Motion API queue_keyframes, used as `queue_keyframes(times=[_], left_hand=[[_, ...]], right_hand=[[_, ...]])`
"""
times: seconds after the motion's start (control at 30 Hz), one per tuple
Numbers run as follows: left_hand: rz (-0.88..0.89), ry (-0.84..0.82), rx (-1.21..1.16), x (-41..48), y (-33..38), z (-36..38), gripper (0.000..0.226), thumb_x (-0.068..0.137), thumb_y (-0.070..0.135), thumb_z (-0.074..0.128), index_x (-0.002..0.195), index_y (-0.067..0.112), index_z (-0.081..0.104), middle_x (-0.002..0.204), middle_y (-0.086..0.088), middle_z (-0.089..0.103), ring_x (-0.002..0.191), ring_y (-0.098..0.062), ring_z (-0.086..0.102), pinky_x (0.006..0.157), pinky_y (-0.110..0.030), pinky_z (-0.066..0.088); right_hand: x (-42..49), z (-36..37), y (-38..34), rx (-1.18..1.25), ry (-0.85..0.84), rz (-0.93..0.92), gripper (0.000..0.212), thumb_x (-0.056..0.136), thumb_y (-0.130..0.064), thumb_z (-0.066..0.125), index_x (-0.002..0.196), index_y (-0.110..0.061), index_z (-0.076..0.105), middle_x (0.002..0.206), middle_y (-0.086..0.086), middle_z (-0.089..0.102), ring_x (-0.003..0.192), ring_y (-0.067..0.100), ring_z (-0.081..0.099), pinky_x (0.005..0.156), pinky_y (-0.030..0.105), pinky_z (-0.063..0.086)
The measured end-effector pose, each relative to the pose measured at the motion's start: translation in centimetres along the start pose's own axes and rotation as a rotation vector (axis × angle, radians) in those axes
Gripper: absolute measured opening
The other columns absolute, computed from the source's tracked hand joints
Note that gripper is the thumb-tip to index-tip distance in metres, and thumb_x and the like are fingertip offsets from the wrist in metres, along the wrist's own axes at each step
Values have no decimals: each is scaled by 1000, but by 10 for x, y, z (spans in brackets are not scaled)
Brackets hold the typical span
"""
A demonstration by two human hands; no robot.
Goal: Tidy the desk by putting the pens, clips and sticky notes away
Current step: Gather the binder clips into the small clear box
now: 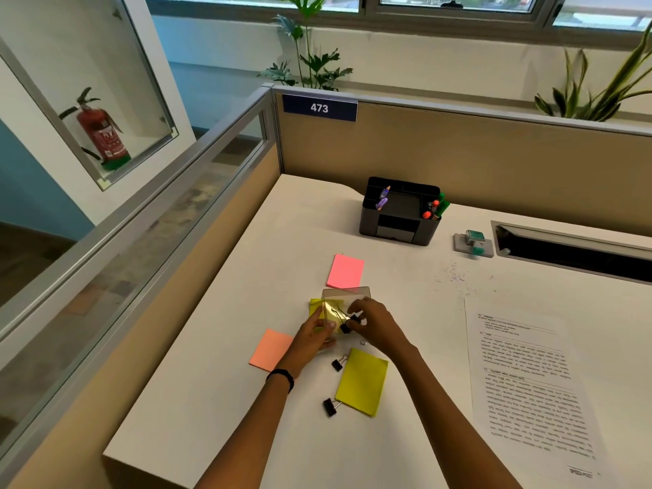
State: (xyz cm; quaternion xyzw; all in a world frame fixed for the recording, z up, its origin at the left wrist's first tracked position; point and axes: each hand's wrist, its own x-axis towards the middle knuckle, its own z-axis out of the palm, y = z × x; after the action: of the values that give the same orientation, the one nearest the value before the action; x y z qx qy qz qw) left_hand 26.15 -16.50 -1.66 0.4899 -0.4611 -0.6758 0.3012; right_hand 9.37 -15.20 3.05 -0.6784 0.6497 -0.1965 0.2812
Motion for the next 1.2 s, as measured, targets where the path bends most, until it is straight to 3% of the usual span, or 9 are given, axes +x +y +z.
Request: queue_keyframes(times=[0.1, 0.2, 0.33, 0.47, 0.6, 0.8, 1.0, 1.2], left_hand=[[1, 22, -2, -1, -4, -7, 57, 94, 19, 53, 144, 24, 27, 106, 2, 56, 90, -13, 64, 69, -16, 54], [0, 56, -6, 0, -7, -14, 54, 94, 19, 53, 142, 28, 29, 106, 3, 56, 83, -9, 66, 68, -16, 54], [9, 87, -21, 1, -5, -20, 47, 95, 16, 51, 138, 25, 35, 103, 0, 55, 86, -12, 63, 66, -13, 53], [-5, 112, -46, 0, -3, -20, 50, 95, 12, 50, 140, 22, 32, 101, -2, 52, 86, -17, 61, 64, -15, 55], [-24, 123, -40, 1, -2, -18, 54, 94, 12, 51, 143, 18, 28, 102, -4, 49, 78, -18, 59, 63, -18, 56], [-22, 110, -9, 3, 2, -17, 53, 95, 14, 51, 143, 18, 29, 104, -4, 49, 76, -17, 60, 67, -22, 56], [6, 92, -2, 4, 6, -13, 50, 95, 14, 50, 141, 19, 32, 94, 2, 51, 76, -14, 58, 63, -19, 56], [-18, 75, 21, 9, 8, -12, 54, 95, 18, 51, 144, 22, 28, 100, 3, 53, 69, -15, 62, 74, -30, 54]], right_hand=[[-5, -2, 4, 58, 165, -45, 13, 87, -4, 57, 98, -3, 64, 101, 14, 63, 86, 24, 61, 69, 23, 41], [-12, -3, 15, 112, 313, 9, 17, 85, 7, 52, 93, 0, 65, 94, 17, 65, 84, 28, 62, 70, 27, 44], [-21, 8, 32, 84, 255, 99, 22, 86, 8, 48, 95, -1, 66, 105, 17, 64, 95, 30, 61, 77, 36, 47], [-29, 21, 44, -90, 91, 66, 31, 88, 4, 45, 107, -8, 66, 123, 6, 61, 112, 23, 56, 84, 31, 46], [-35, 26, 50, -203, 47, 33, 30, 92, -5, 45, 111, -15, 66, 133, -3, 55, 121, 16, 50, 89, 27, 44], [-40, 28, 61, -260, 68, 7, 30, 94, -8, 45, 120, -12, 60, 122, 7, 55, 112, 22, 51, 81, 31, 47], [-39, 14, 46, 108, 431, 24, 23, 86, 0, 59, 106, -9, 63, 103, 8, 62, 89, 22, 60, 76, 32, 51], [-19, 5, 22, 49, 284, -97, 12, 86, -5, 60, 96, -9, 66, 99, 7, 63, 87, 19, 58, 72, 21, 42]])
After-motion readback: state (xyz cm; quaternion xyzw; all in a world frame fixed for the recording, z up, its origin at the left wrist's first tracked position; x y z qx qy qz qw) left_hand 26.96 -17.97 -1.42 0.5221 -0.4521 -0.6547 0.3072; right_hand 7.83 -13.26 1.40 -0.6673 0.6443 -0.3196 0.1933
